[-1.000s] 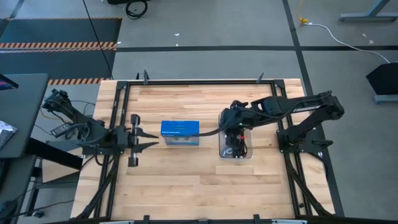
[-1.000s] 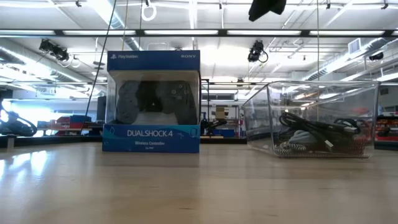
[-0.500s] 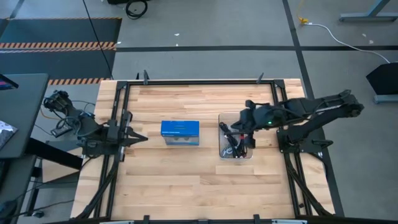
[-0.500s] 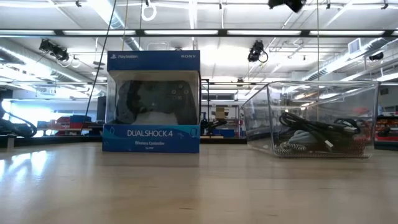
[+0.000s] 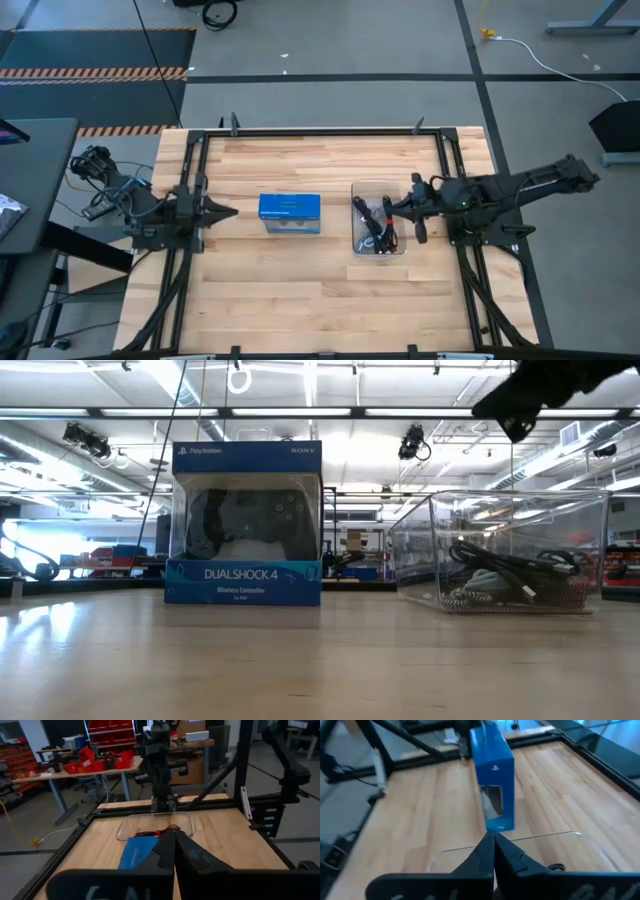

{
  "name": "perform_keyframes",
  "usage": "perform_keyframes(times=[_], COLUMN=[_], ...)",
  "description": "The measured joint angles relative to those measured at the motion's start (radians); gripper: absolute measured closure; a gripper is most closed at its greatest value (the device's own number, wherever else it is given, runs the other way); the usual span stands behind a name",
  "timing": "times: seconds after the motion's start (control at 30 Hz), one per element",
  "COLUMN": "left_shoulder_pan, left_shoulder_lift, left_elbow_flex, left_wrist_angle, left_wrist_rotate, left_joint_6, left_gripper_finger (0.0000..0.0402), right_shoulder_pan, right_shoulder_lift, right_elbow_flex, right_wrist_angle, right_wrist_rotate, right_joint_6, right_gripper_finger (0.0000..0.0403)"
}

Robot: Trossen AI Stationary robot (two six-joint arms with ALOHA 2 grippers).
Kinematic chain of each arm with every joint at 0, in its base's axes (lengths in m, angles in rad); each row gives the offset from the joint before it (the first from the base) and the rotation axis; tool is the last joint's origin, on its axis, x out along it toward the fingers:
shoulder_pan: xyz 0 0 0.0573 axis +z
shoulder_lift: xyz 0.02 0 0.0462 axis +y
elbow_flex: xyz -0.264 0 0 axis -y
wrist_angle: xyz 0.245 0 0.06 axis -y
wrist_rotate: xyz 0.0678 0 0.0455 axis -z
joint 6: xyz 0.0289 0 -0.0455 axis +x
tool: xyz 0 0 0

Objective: Pick and place USB-C Cables
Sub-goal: Return to Home Position

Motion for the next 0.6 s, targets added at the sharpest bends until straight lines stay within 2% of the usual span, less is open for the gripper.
perform_keyframes(times=[0.2, 0.43, 0.53, 0.6], left_shoulder_pan=[0.0, 0.019, 0.057, 0.092], left_shoulder_lift=[-0.036, -0.125, -0.165, -0.188], left_elbow_flex=[-0.039, -0.288, -0.365, -0.405], left_wrist_angle=[0.038, 0.46, 0.558, 0.564], left_wrist_rotate=[-0.015, 0.016, 0.077, 0.124], left_joint_6=[-0.029, 0.144, 0.159, 0.13], left_gripper_finger=[0.0398, 0.0398, 0.0398, 0.0398], right_shoulder_pan=[0.018, 0.031, 0.031, 0.031], right_shoulder_lift=[-0.123, -0.207, -0.218, -0.218], right_elbow_flex=[-0.106, -0.148, -0.148, -0.148], right_wrist_angle=[0.053, 0.061, 0.061, 0.062], right_wrist_rotate=[-0.041, -0.01, -0.007, -0.007], right_joint_6=[0.021, 0.005, -0.02, -0.038], right_gripper_finger=[0.0399, 0.0399, 0.0399, 0.0399])
